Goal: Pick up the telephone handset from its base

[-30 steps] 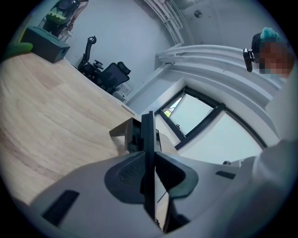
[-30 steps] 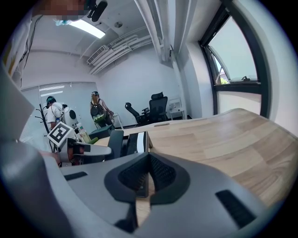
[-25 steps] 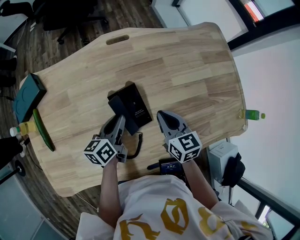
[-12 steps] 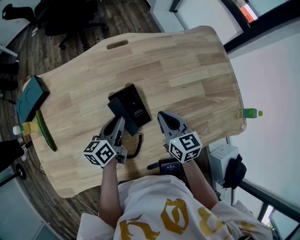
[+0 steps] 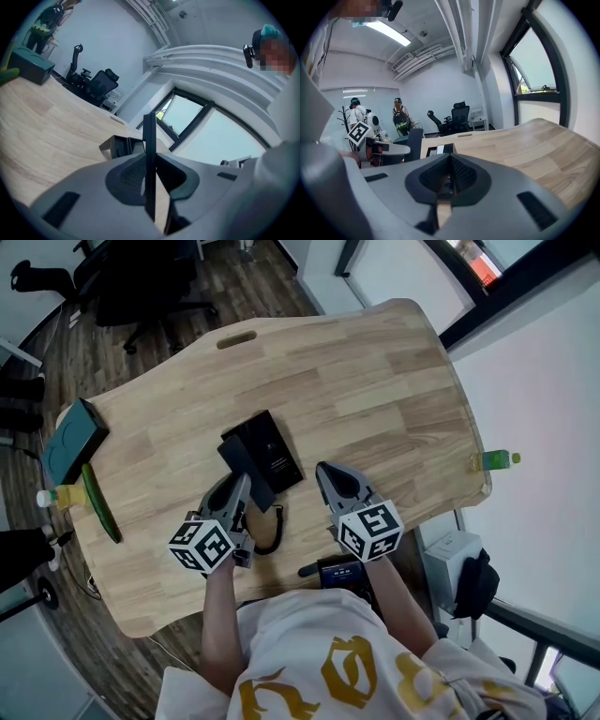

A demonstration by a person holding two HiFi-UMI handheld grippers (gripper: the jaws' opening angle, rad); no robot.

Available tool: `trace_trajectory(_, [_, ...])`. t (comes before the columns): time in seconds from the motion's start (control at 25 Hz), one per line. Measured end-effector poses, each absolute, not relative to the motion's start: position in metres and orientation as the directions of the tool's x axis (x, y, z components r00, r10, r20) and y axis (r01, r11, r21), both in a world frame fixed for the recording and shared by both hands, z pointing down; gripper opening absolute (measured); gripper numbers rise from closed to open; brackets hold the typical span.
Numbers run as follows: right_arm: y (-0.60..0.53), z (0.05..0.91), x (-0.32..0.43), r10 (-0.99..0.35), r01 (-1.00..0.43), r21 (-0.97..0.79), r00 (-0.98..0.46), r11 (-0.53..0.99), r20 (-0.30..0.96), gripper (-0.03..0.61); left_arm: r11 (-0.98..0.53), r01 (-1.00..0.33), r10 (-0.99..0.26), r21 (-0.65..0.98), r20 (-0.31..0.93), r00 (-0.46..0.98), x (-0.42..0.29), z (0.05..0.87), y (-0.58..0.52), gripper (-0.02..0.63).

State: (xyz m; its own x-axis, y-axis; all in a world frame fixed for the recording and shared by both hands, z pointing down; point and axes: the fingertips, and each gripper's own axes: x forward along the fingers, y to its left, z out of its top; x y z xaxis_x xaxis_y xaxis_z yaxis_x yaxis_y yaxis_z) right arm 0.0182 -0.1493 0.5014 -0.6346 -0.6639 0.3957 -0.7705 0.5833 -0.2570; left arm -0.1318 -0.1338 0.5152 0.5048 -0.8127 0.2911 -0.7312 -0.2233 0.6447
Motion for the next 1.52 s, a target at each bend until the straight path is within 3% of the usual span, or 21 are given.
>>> trace_trajectory(1.52, [-0.058,0.411,0.017,-0.752,-0.777,-0.184,-0.629,0.602,0.195,0.005,-0.488,-0.625,-0.761,0.609,0.054,0.647,-0.096,0.401,-0.041,0.072])
